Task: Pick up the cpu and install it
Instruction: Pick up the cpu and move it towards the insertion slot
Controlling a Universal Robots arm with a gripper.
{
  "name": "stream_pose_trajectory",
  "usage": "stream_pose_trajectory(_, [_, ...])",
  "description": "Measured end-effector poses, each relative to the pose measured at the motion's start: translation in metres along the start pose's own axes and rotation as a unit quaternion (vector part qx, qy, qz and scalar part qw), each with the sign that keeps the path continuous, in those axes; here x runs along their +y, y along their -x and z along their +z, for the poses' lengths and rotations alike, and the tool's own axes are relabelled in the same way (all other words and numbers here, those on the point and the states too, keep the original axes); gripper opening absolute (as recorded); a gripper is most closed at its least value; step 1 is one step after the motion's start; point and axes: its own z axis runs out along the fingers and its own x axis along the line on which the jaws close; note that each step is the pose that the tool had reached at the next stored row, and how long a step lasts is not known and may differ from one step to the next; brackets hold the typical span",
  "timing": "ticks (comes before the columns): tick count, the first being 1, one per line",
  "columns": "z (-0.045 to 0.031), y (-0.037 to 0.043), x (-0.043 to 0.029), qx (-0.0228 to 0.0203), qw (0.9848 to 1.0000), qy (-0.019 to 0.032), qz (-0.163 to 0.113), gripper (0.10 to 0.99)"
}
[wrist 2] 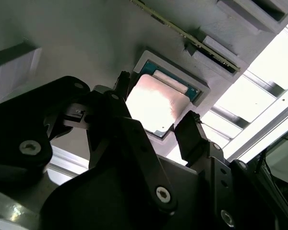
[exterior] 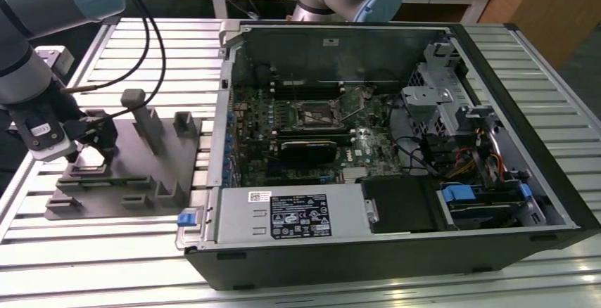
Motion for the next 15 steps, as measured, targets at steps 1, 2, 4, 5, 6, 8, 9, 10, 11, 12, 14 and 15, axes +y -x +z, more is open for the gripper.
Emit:
stream_pose_trajectory(1, [0.0000, 0.0000, 0.0000, 0.0000, 1.0000, 0.0002, 0.000, 0.659])
stream_pose_trajectory(2, [0.0001, 0.0000, 0.0000, 0.0000, 1.0000, 0.0002, 0.000, 0.659])
stream_pose_trajectory(4, [0.0016, 0.0000, -0.0001, -0.0002, 1.0000, 0.0003, 0.000, 0.659])
stream_pose_trajectory(5, [0.0015, -0.0001, -0.0001, 0.0000, 1.0000, 0.0002, 0.000, 0.659])
stream_pose_trajectory(6, [0.0015, -0.0001, -0.0001, 0.0001, 1.0000, 0.0001, 0.000, 0.659])
stream_pose_trajectory(8, [0.0016, -0.0001, -0.0001, 0.0000, 1.0000, 0.0001, 0.000, 0.659])
stream_pose_trajectory(9, [0.0016, 0.0000, -0.0001, 0.0000, 1.0000, 0.0002, 0.000, 0.659])
stream_pose_trajectory(10, [0.0016, 0.0000, -0.0001, 0.0000, 1.0000, 0.0002, 0.000, 0.659])
stream_pose_trajectory(11, [0.0016, 0.0000, -0.0001, 0.0000, 1.0000, 0.0001, 0.000, 0.659])
stream_pose_trajectory(12, [0.0016, 0.0000, -0.0001, 0.0000, 1.0000, 0.0002, 0.000, 0.659])
stream_pose_trajectory(14, [0.0016, -0.0001, -0.0001, 0.0000, 1.0000, 0.0002, 0.000, 0.647])
stream_pose_trajectory(15, [0.0017, 0.0000, -0.0001, 0.0000, 1.0000, 0.0002, 0.000, 0.584])
